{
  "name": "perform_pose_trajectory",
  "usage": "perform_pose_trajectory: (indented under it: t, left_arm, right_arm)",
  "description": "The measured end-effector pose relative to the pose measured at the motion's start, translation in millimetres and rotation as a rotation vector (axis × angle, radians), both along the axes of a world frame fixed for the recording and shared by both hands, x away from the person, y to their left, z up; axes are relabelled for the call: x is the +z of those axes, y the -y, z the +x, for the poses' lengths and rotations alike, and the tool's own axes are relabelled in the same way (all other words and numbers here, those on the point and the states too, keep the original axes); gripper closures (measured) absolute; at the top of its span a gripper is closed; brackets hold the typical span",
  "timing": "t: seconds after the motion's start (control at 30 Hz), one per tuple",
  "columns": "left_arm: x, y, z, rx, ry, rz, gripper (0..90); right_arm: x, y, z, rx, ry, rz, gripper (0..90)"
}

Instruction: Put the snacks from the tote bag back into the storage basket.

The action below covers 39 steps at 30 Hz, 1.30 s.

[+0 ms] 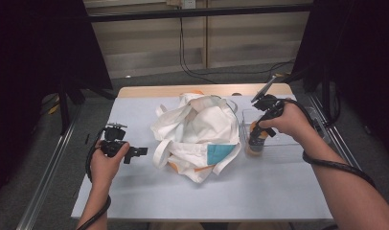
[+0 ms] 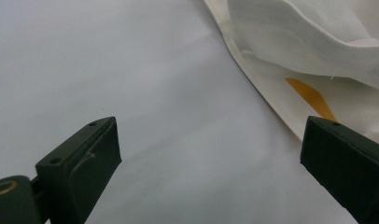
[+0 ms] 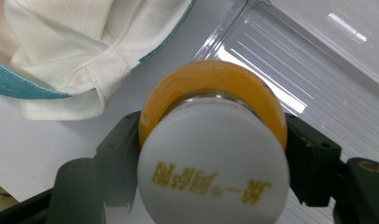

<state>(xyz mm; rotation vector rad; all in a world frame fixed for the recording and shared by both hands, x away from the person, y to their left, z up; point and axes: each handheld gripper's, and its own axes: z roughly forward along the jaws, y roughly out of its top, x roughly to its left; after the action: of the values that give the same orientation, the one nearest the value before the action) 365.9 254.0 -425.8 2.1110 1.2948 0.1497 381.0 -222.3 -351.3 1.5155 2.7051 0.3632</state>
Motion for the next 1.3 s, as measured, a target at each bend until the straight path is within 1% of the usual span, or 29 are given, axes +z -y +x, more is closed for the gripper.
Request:
perform_pose_trajectory:
  t: [0.07,0.17,0.23,0.27,0.3,0.47,0.53,0.6,0.63,0.67,0.73,0.77,0.8,0.83,0.87,0.9,0.93,0.97,1.0,1.03,1.2,1.23,1.27,1.3]
  left_arm:
    - [0.1,0.3,-0.2,-0.001,-0.004,-0.003,4.9]
    - [0.2,0.2,-0.2,-0.005,-0.009,-0.001,4.9]
    - [-0.2,0.3,-0.1,-0.003,-0.007,0.0,4.9]
    - [-0.5,0.5,-0.2,0.001,-0.006,-0.001,4.9]
    - [-0.7,0.3,-0.2,0.002,-0.006,0.0,4.9]
    - [-0.6,0.1,-0.1,-0.001,-0.01,0.0,4.9]
    - [-0.5,0.5,-0.2,0.003,-0.006,0.001,4.8]
    - [-0.4,0.3,-0.1,0.0,-0.007,-0.002,4.8]
    - [-0.5,0.4,-0.2,0.003,-0.005,0.0,4.8]
    - [-0.6,0.4,-0.2,0.003,-0.005,0.0,4.9]
    - [-1.0,-0.1,0.2,-0.002,-0.009,0.001,4.9]
    - [-1.3,-0.1,0.5,0.0,-0.011,-0.002,4.9]
    - [-1.4,-0.2,0.7,0.0,-0.012,-0.002,4.9]
    - [-1.0,-0.9,0.9,-0.007,-0.012,0.005,4.9]
    - [-1.0,-0.2,0.4,0.001,-0.008,-0.002,4.9]
    - [-0.6,-0.3,0.1,-0.005,-0.006,0.004,4.9]
    - [0.0,-0.5,-0.3,-0.008,-0.01,0.004,4.9]
    - [-0.3,0.2,-0.9,-0.001,-0.004,0.006,4.9]
    - [-0.4,0.1,-1.0,-0.002,-0.005,0.006,4.9]
    - [-0.2,0.0,-1.3,-0.002,-0.006,0.006,4.9]
    - [2.9,2.3,-1.9,-0.016,-0.002,0.002,4.9]
    - [3.1,2.5,-1.7,-0.019,-0.001,0.007,4.9]
    - [2.4,4.2,-1.9,-0.007,0.006,0.001,4.8]
    - [2.4,4.0,-1.4,-0.014,0.003,0.005,4.9]
  right_arm:
    - [-0.3,0.4,0.0,-0.001,0.004,0.004,29.7]
    - [-0.3,0.6,-0.6,-0.017,0.006,0.005,29.6]
    - [-0.7,1.8,-0.6,-0.012,0.011,0.01,29.5]
    - [-1.1,2.0,-0.9,-0.017,0.013,0.018,29.4]
    - [-0.5,2.0,-1.1,-0.021,0.009,0.014,29.4]
    - [-1.0,2.3,-2.1,-0.021,0.015,0.022,29.2]
    - [-1.3,2.7,-2.3,-0.013,0.025,0.021,28.7]
    - [-1.3,3.9,-2.6,-0.007,0.035,0.026,26.6]
    - [-0.7,4.1,-3.2,-0.006,0.027,0.028,25.5]
    - [-0.6,4.6,-3.7,0.0,0.028,0.028,24.2]
    - [-0.6,6.0,-4.7,0.016,0.039,0.022,19.9]
    - [-0.5,6.1,-6.1,0.002,0.037,0.03,18.4]
    - [-1.1,7.5,-6.1,0.015,0.045,0.036,18.0]
    - [-0.2,7.6,-7.6,0.006,0.037,0.027,17.6]
    - [-1.0,8.9,-7.9,0.016,0.049,0.031,17.1]
    - [-0.5,10.0,-8.9,0.005,0.046,0.027,16.7]
    - [-1.1,11.5,-9.1,0.011,0.06,0.035,15.8]
    - [-0.8,12.2,-10.2,0.004,0.058,0.041,15.4]
    - [-1.2,13.8,-10.6,0.009,0.066,0.047,14.8]
    - [-0.9,14.6,-11.8,-0.002,0.063,0.047,14.4]
    - [1.4,18.3,-18.8,-0.01,0.069,0.064,14.3]
    - [2.3,19.4,-20.7,-0.003,0.074,0.066,14.3]
    - [2.7,19.9,-21.7,0.001,0.079,0.068,14.3]
    - [3.6,20.3,-23.3,-0.001,0.078,0.069,14.3]
